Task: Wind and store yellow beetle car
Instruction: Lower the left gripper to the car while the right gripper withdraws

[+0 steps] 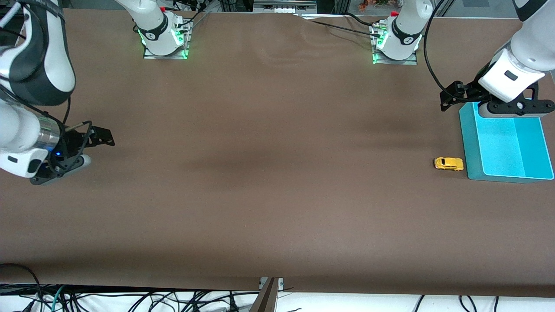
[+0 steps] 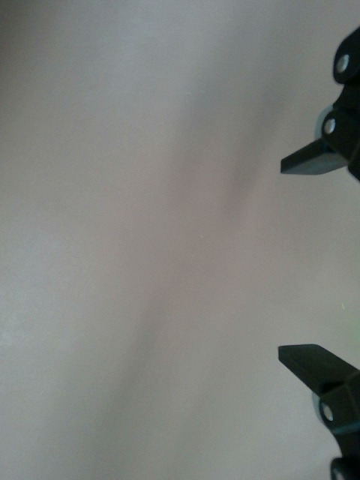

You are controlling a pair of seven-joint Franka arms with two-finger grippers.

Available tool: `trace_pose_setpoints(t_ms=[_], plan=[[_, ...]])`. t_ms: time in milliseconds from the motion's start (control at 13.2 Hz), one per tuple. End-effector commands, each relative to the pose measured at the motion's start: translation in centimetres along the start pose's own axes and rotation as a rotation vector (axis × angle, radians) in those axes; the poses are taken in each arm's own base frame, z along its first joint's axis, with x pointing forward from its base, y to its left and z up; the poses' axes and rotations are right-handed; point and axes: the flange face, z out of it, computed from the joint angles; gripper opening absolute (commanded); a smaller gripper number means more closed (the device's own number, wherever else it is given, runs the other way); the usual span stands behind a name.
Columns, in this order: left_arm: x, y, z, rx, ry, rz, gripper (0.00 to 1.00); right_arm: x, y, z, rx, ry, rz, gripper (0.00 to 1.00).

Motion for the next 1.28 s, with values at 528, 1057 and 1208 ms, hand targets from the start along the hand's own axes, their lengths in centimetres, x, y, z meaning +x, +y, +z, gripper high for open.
trace_pose_setpoints(t_ms=[528,1057,1208], plan=[[4.5,-9.1,9.9,-0.077,-0.181,0.352,1.00,-4.7,-0.9,-7.3,-0.064,0.005,0.087,1.00],[3.7,-14.7,21.1,-0.066,-0.127,0.860,1.00,-8.5,1.3,-11.7,-0.102,0.147,0.138,1.00],[4.8,-15.9,24.6,-0.064,-0.106,0.993,1.00,-9.0,2.5,-11.1,-0.140,0.125,0.160,1.00]])
